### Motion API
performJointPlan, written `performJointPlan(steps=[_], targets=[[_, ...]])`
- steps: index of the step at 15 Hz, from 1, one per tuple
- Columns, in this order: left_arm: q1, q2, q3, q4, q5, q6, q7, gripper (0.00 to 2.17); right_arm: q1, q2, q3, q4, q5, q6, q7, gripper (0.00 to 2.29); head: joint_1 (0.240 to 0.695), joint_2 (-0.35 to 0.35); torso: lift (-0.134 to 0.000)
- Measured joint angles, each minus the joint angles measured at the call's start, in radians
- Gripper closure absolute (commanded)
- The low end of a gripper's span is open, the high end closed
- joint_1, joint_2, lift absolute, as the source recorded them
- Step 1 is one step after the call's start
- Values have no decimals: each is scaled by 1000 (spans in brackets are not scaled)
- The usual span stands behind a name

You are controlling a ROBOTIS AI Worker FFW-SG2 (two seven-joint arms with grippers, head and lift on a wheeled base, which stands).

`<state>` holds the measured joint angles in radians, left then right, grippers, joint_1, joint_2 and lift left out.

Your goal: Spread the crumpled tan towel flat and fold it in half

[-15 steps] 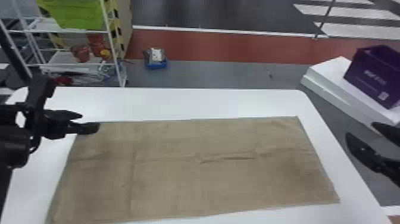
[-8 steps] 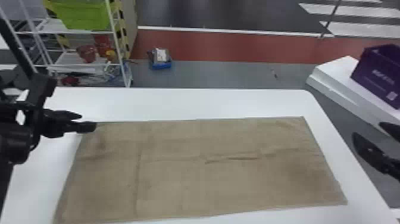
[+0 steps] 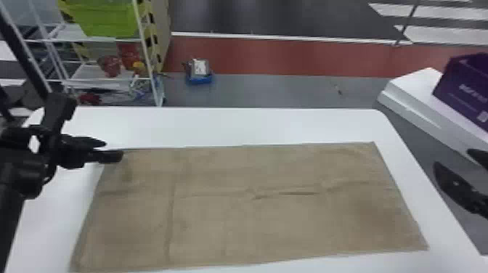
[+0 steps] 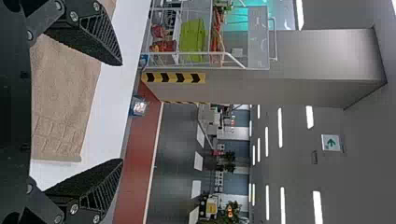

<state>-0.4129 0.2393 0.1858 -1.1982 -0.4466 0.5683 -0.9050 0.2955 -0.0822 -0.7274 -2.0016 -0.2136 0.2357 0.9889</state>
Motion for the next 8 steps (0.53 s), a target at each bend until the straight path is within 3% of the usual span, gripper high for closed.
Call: performJointPlan(steps=[1, 2, 8], targets=[[-2, 0, -1, 4, 0, -2, -1, 657, 0, 1, 0, 0, -2, -1, 1, 174, 695, -66, -124], [-2, 0, -2, 6, -1, -2, -2, 697, 0, 0, -1, 0, -3, -2, 1, 174, 695, -66, -124], [-6, 0, -5, 6, -13, 7, -20, 701, -1, -1, -2, 1, -7, -6, 1, 174, 695, -69, -124]])
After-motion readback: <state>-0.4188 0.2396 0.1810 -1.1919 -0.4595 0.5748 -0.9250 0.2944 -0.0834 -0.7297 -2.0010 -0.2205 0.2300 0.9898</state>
